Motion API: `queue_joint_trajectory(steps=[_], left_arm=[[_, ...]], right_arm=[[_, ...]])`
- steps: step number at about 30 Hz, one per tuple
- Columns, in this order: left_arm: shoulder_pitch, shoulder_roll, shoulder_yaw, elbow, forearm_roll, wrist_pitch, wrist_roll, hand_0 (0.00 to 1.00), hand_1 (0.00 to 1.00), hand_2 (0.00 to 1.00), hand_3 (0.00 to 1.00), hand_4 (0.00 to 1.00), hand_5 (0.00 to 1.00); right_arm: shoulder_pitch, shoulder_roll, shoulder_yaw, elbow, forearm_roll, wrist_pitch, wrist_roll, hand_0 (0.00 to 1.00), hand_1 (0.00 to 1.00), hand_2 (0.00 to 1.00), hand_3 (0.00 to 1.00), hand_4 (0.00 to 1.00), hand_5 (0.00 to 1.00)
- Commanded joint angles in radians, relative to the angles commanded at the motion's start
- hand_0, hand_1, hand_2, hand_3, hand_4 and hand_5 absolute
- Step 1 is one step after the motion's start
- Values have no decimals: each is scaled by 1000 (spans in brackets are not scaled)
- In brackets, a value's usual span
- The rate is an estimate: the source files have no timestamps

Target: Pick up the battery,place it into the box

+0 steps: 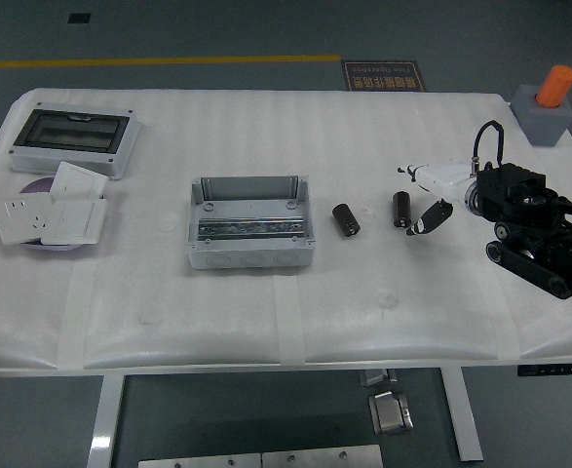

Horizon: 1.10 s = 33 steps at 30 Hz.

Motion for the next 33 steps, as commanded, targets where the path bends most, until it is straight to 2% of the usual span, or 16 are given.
queue_joint_trajectory(steps=[5, 14, 15, 20, 21, 26, 27, 32, 33], left_arm=[[-2, -2, 5, 0, -4, 1, -2, 628, 639, 478, 530, 459, 202], [-3, -2, 17, 0, -13, 1, -7, 628, 639, 477, 530, 461, 200], [-3, -2, 17, 0, -14, 1, -7, 627, 638, 478, 532, 460, 186], [-4, -2, 21, 0, -16, 1, -9, 627, 638, 478, 532, 460, 186], [-4, -2, 22, 0, -17, 1, -9, 627, 638, 478, 533, 458, 181], [-5, -3, 24, 0, -18, 1, -10, 627, 638, 478, 533, 458, 181], [-5, -3, 24, 0, -18, 1, -10, 627, 638, 477, 533, 459, 181], [-4, -2, 28, 0, -21, 1, -12, 627, 638, 477, 533, 459, 181], [-4, -2, 29, 0, -22, 0, -12, 627, 638, 477, 533, 459, 180]], right_arm=[[5, 24, -32, -37, 29, -22, 12, 882, 850, 900, 998, 998, 401], [13, 41, -50, -76, 78, -70, 41, 872, 842, 879, 994, 998, 418], [13, 42, -53, -80, 84, -76, 45, 853, 828, 840, 930, 998, 443], [10, 50, -68, -93, 102, -89, 57, 853, 828, 840, 930, 998, 443], [9, 52, -71, -95, 104, -90, 58, 823, 791, 801, 871, 975, 467], [5, 59, -83, -108, 119, -99, 66, 823, 791, 801, 871, 975, 467], [5, 60, -83, -109, 120, -102, 67, 813, 779, 776, 834, 965, 462], [3, 62, -84, -112, 130, -115, 73, 813, 779, 776, 834, 965, 462], [2, 63, -84, -112, 132, -116, 74, 806, 773, 766, 817, 941, 450]])
